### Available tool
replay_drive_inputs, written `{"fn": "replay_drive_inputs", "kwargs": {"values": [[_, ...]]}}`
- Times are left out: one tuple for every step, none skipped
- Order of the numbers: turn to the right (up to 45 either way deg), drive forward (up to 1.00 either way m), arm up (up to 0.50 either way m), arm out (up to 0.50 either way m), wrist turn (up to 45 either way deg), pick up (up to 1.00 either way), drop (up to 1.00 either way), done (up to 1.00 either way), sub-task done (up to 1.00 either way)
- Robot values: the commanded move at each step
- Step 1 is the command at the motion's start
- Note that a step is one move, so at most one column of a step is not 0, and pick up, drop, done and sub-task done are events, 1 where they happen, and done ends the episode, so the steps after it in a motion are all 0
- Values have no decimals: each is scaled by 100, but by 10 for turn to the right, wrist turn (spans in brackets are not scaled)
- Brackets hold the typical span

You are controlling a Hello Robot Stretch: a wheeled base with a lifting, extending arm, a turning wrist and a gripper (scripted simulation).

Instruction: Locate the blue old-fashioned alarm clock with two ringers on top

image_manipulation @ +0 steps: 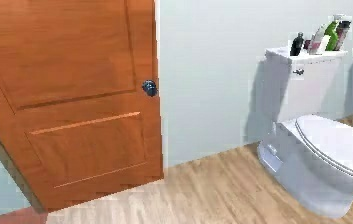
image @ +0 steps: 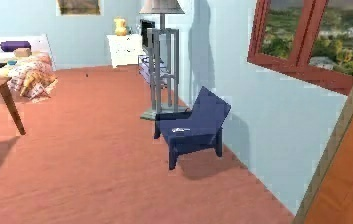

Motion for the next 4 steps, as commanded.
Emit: {"fn": "replay_drive_inputs", "kwargs": {"values": [[-330,0,0,0,0,0,0,0,0],[0,100,0,0,0,0,0,0,0],[-90,0,0,0,0,0,0,0,0],[0,30,0,0,0,0,0,0,0]]}}
